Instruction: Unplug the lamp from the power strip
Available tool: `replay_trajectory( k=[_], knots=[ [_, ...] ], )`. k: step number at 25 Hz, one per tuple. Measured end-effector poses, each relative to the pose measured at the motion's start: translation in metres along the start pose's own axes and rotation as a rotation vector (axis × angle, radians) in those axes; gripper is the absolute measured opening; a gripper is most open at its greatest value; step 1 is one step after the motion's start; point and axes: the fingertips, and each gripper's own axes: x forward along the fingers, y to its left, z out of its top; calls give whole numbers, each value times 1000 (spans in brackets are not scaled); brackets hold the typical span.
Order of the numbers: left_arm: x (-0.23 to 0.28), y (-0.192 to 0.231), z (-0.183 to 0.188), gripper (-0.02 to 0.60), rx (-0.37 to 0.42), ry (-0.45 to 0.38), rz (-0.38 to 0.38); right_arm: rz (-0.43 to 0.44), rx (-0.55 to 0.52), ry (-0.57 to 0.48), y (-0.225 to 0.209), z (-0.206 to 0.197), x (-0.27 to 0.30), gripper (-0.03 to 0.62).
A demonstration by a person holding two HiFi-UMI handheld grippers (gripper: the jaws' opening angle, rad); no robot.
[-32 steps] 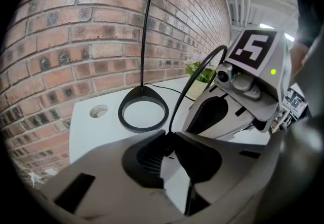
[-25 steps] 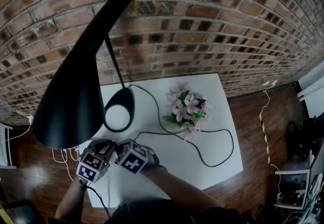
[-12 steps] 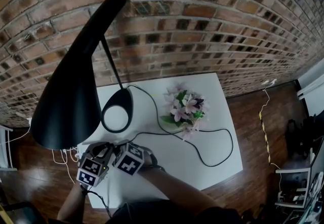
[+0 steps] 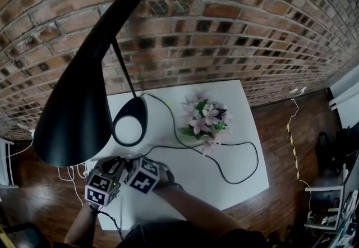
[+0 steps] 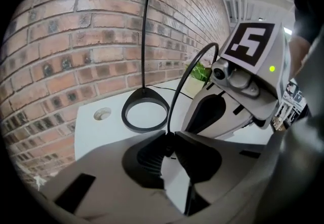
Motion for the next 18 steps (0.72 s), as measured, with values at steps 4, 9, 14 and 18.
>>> replay_trajectory(
  k=[4, 9, 14, 18],
  knots=[
    [-1, -3, -1, 75, 60, -17, -12, 12, 13, 2, 0, 0, 0, -11],
    [-14, -11, 68, 77, 128, -180, -35, 9, 9, -1, -2, 1, 0, -11],
    [-10, -10, 69, 78, 153, -153, -46, -7, 33, -10, -2, -1, -2, -9],
    [-10, -5, 61, 79, 112, -140, -11, 10, 44, -30, -1, -1, -1, -9]
  ],
)
